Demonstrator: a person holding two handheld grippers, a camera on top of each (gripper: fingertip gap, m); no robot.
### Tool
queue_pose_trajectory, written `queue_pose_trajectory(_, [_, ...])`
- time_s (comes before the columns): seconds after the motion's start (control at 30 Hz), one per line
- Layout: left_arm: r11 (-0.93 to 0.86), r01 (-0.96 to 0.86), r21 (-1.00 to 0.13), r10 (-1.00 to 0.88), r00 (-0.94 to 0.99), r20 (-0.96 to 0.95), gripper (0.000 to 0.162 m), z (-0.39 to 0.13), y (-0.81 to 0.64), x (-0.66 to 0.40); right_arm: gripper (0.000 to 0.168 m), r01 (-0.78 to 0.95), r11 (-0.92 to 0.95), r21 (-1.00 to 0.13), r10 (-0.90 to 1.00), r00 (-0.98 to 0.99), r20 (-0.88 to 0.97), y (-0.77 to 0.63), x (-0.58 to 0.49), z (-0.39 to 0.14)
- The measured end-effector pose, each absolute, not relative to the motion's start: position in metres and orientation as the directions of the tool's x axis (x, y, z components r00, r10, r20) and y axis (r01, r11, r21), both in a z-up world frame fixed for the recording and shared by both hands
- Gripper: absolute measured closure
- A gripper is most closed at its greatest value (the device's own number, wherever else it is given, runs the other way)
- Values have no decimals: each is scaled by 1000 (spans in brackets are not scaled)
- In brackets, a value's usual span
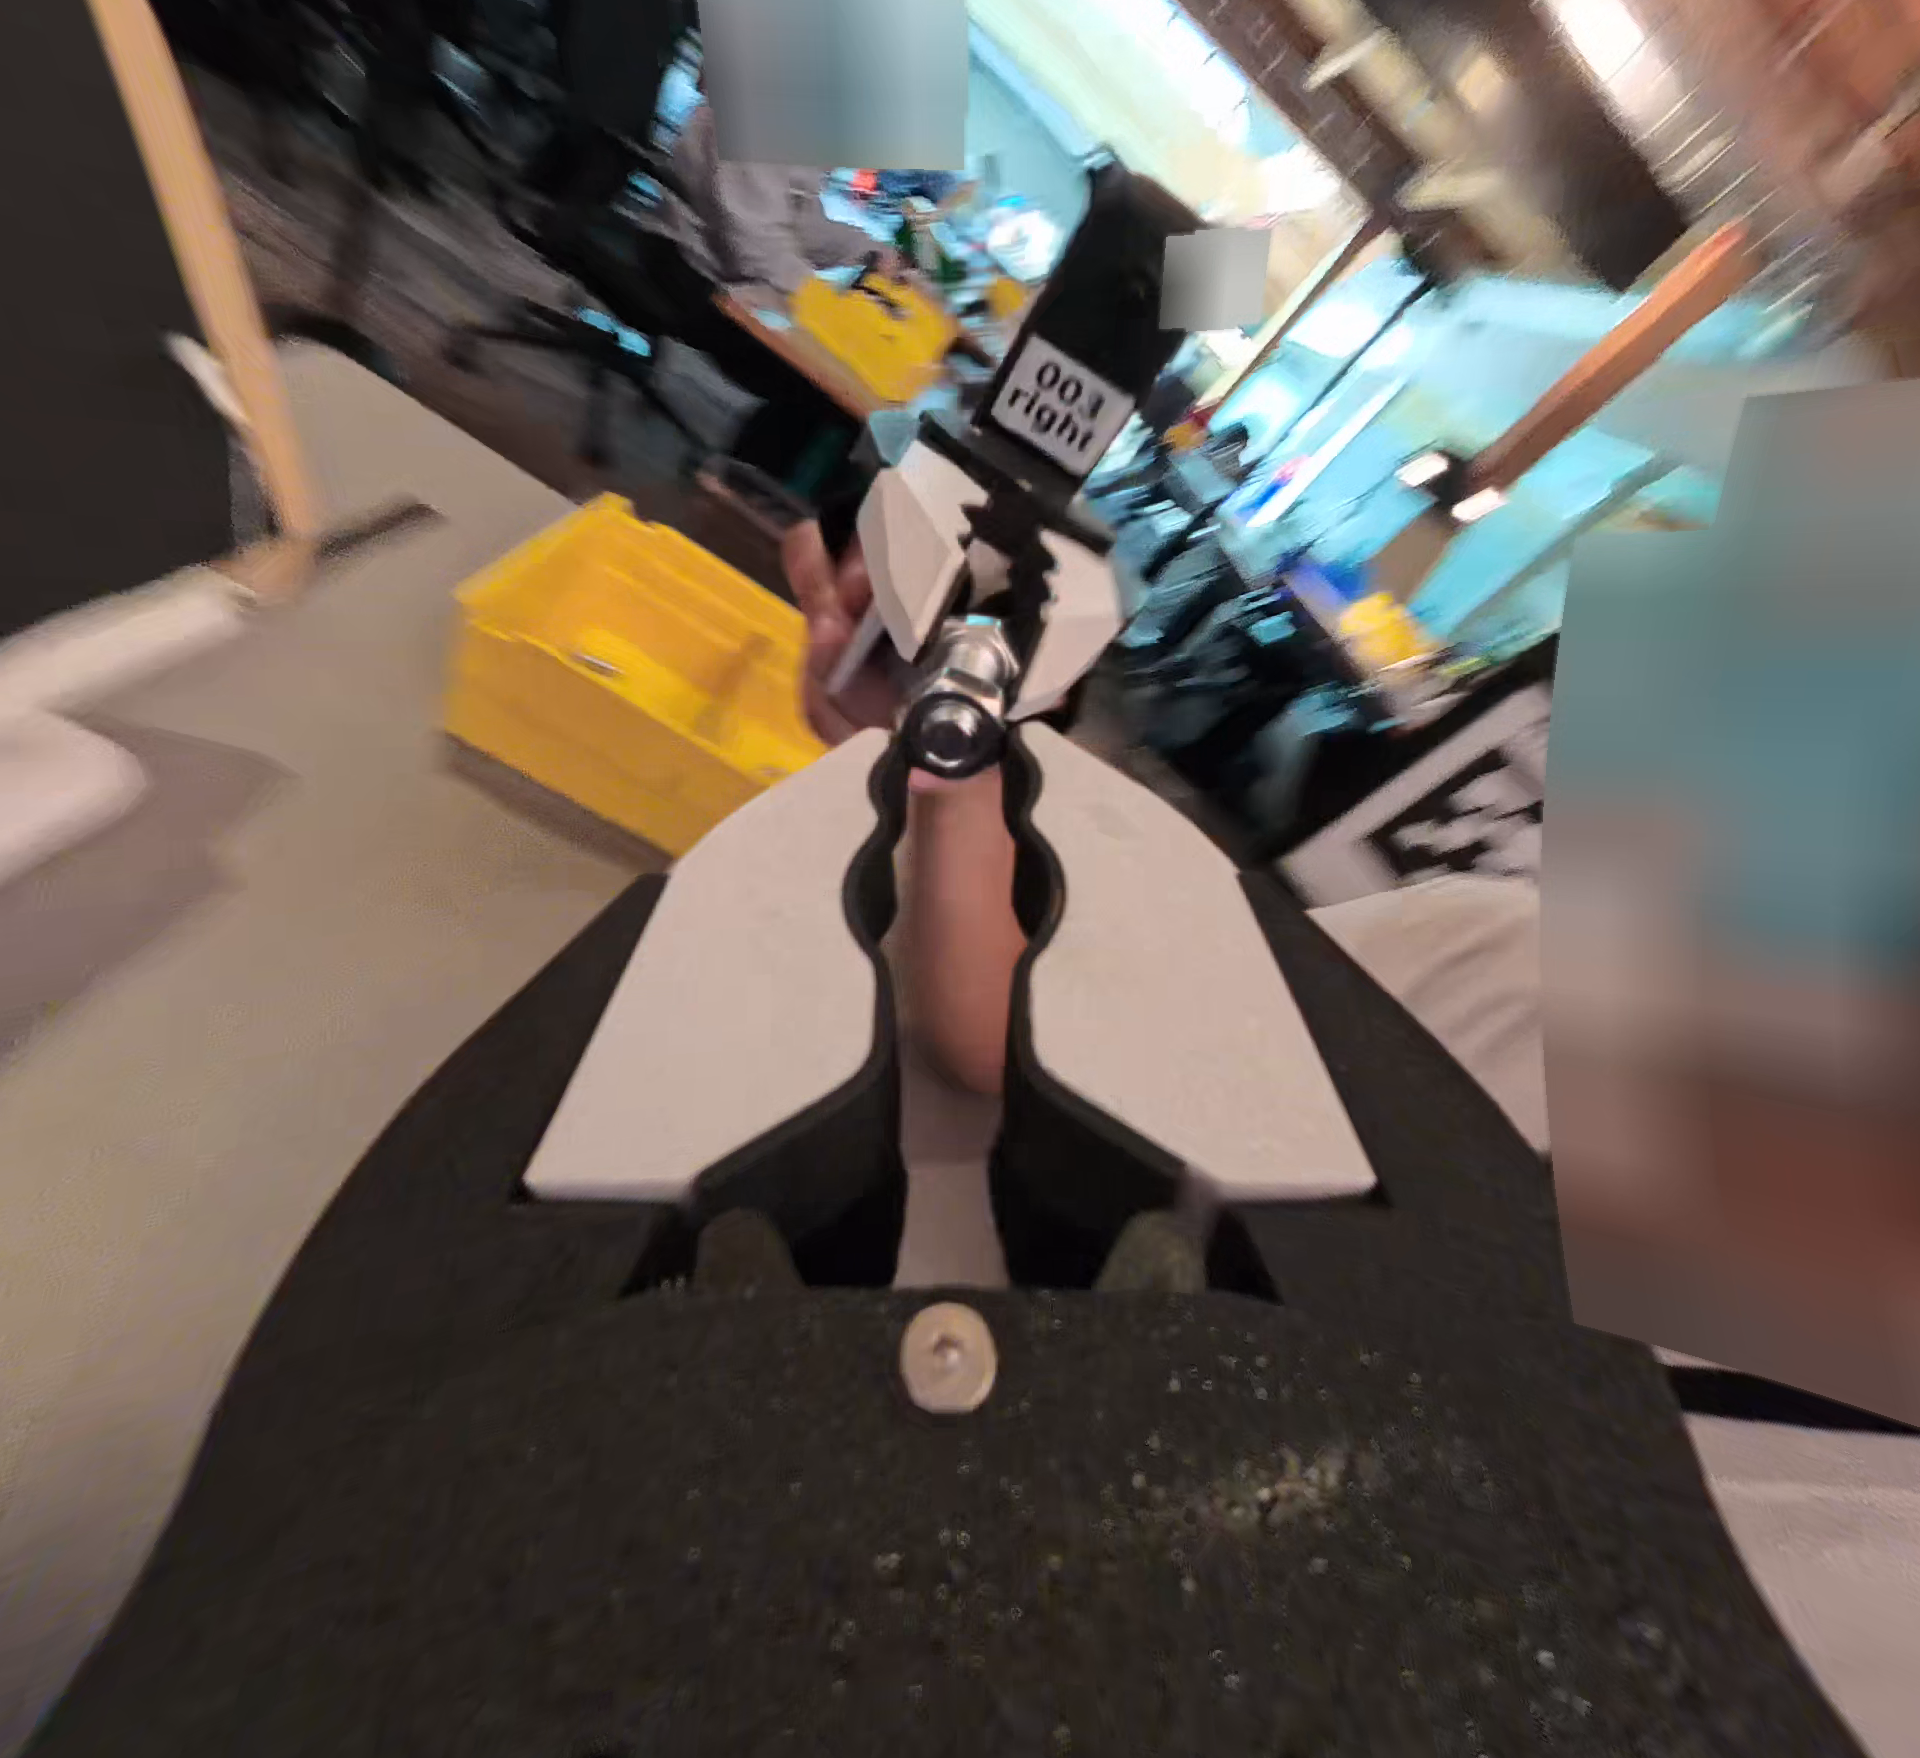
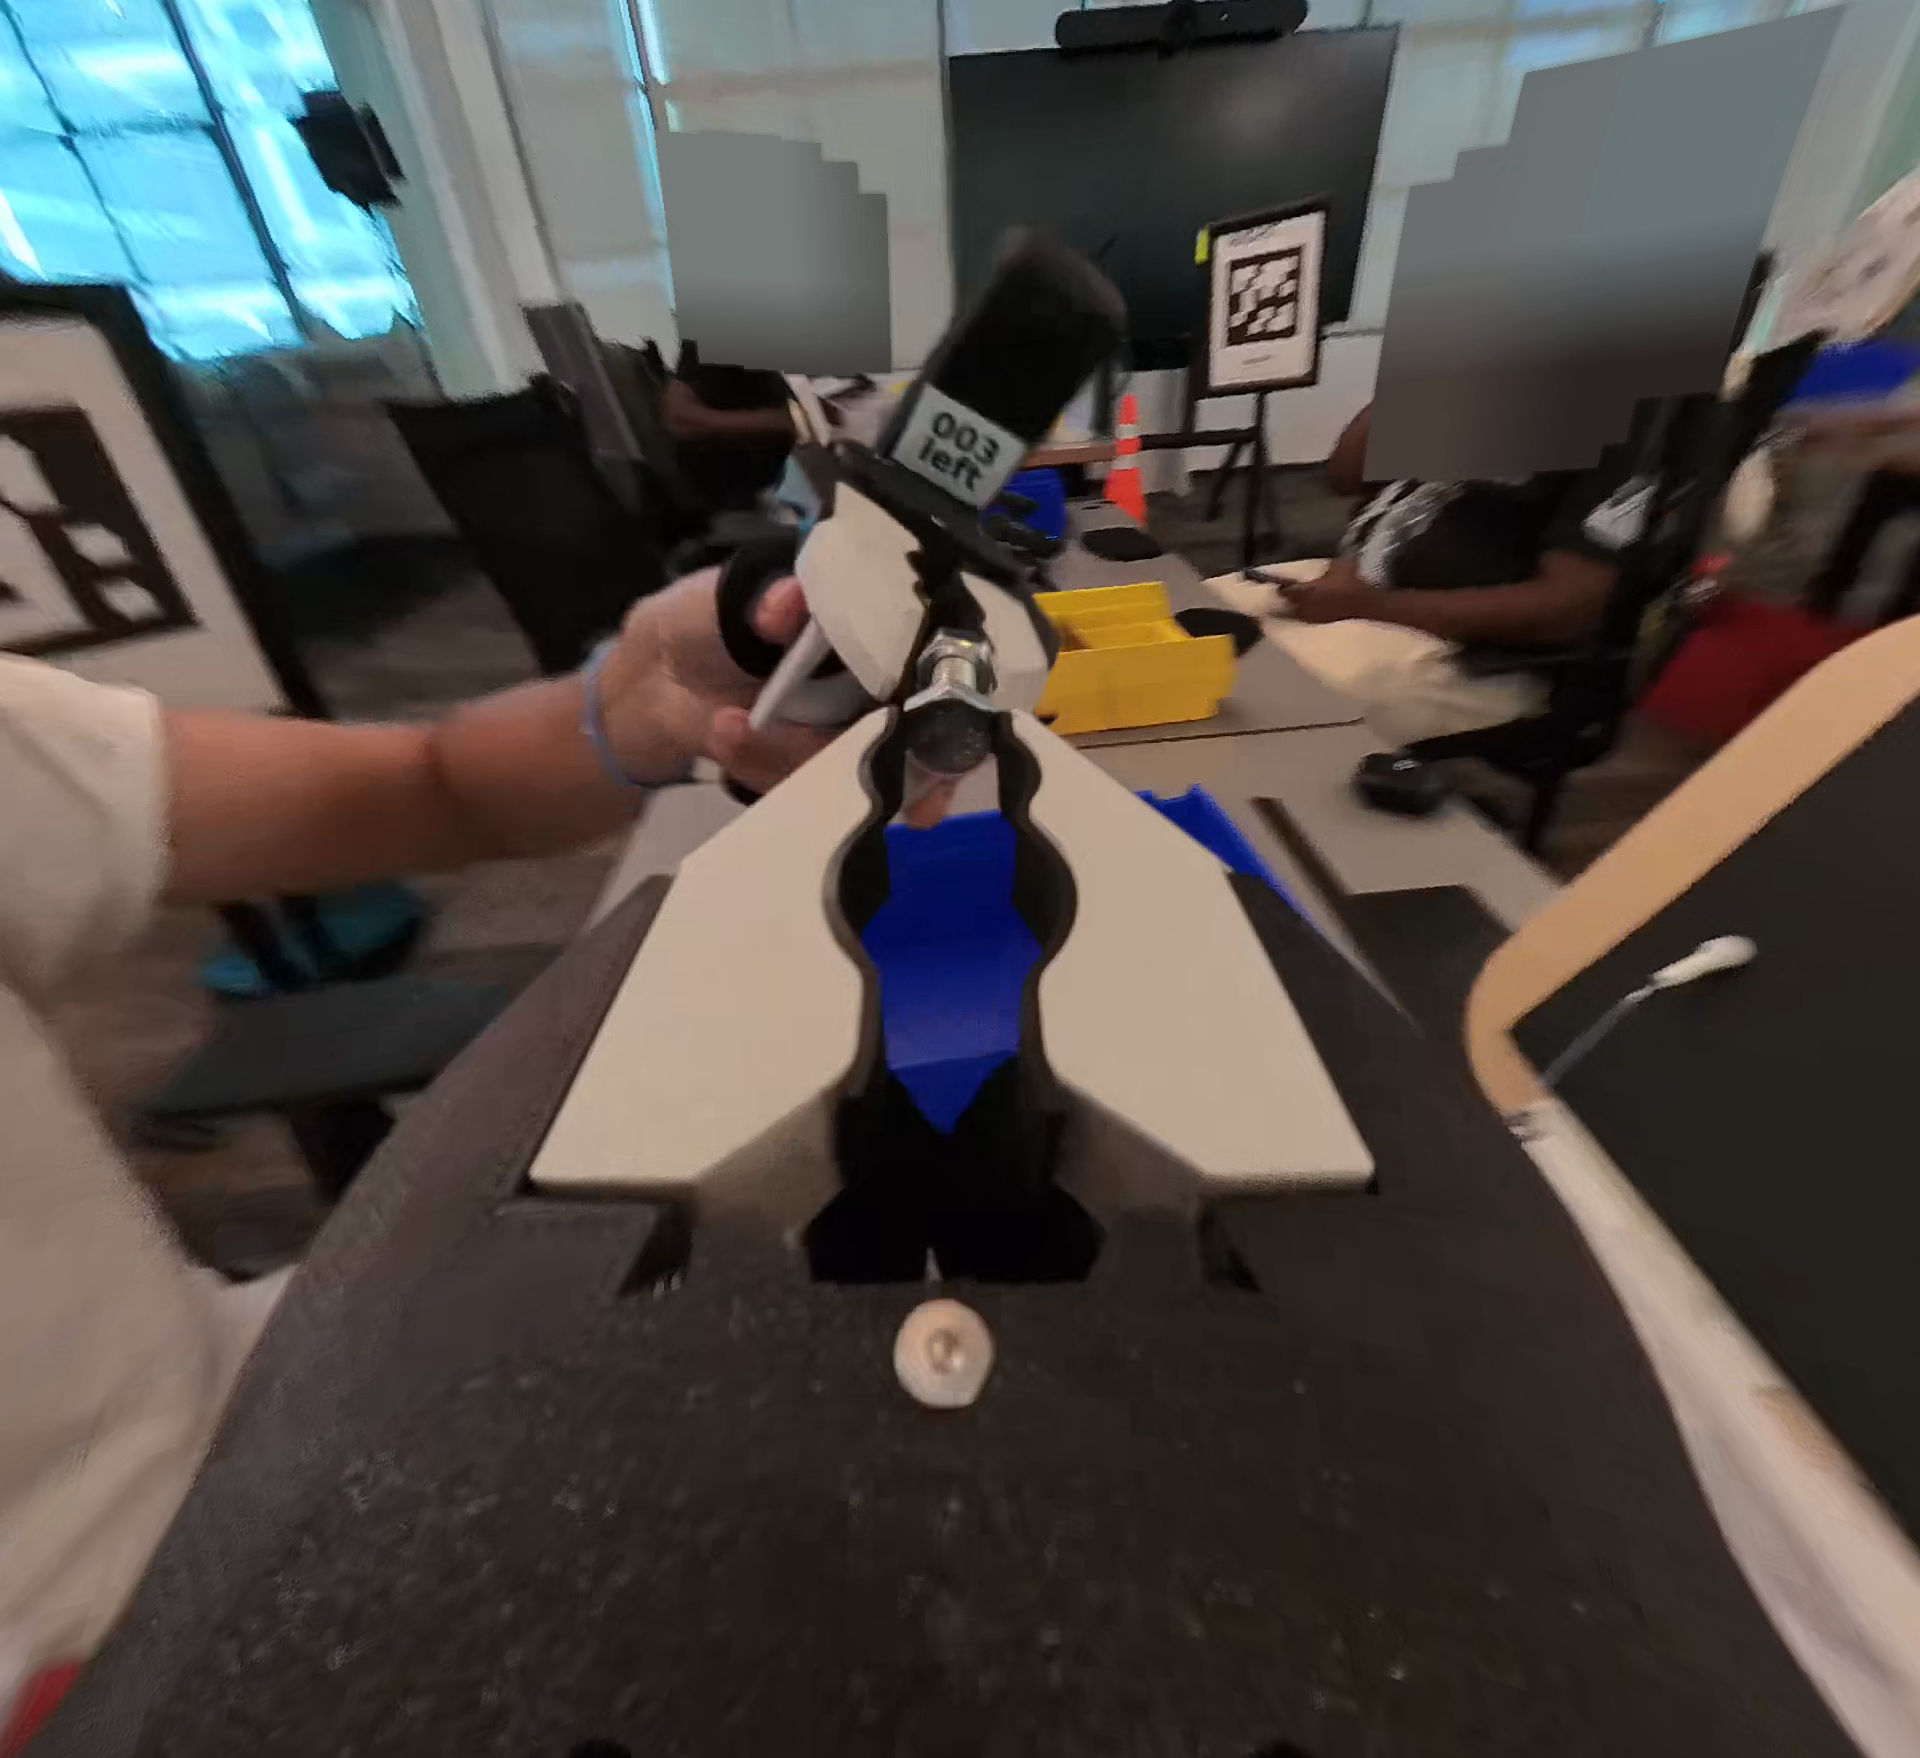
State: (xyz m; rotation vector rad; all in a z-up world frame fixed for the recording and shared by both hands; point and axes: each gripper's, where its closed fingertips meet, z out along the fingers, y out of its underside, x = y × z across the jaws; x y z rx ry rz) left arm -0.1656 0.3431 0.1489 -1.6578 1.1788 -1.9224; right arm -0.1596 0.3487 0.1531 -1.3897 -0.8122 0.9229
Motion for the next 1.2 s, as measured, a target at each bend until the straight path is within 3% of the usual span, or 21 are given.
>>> queue_pose_trajectory(0.1, [-779, -296, -553, -458, -334, 824, 146, 148, 346, -164, 152, 40, 90, -995, 853, 513, 98, 351, -157, 151])
queue_pose_trajectory(0.17, [-799, -299, -522, -421, -343, 840, 145, 145, 348, -162, 152, 65, 80, -995, 842, 530, 103, 354, -155, 148])
queue_pose_trajectory(0.37, [-613, -201, -764, -667, -385, 637, 117, 154, 345, -163, 152, -133, -111, -985, 852, 498, -163, 363, -142, 154])
queue_pose_trajectory(0.47, [-337, -163, -927, -872, -317, 373, 109, 140, 349, -164, 152, -227, -261, -938, 845, 417, -335, 365, -136, 153])
queue_pose_trajectory(0.6, [128, -196, -972, -989, -105, -109, 104, 129, 373, -165, 152, -323, -509, -798, 800, 167, -577, 359, -135, 153])
queue_pose_trajectory(0.67, [335, -179, -925, -941, -9, -339, 110, 140, 375, -169, 152, -328, -576, -749, 774, 75, -629, 359, -135, 151])
queue_pose_trajectory(0.7, [405, -174, -898, -909, 31, -416, 122, 146, 373, -171, 152, -326, -603, -728, 760, 44, -649, 359, -136, 150])
queue_pose_trajectory(0.8, [620, -217, -754, -771, 9, -637, 141, 147, 357, -173, 152, -318, -636, -703, 746, -19, -666, 357, -142, 149])
queue_pose_trajectory(1.0, [790, -383, -479, -540, -63, -839, 118, 142, 351, -169, 152, -283, -682, -674, 724, -139, -675, 347, -156, 154])
queue_pose_trajectory(1.1, [826, -381, -416, -480, -87, -873, 119, 144, 347, -166, 152, -271, -684, -677, 724, -136, -677, 346, -162, 152])
queue_pose_trajectory(1.2, [861, -369, -350, -404, -79, -911, 133, 149, 347, -166, 152, -265, -688, -675, 721, -152, -676, 343, -164, 153])
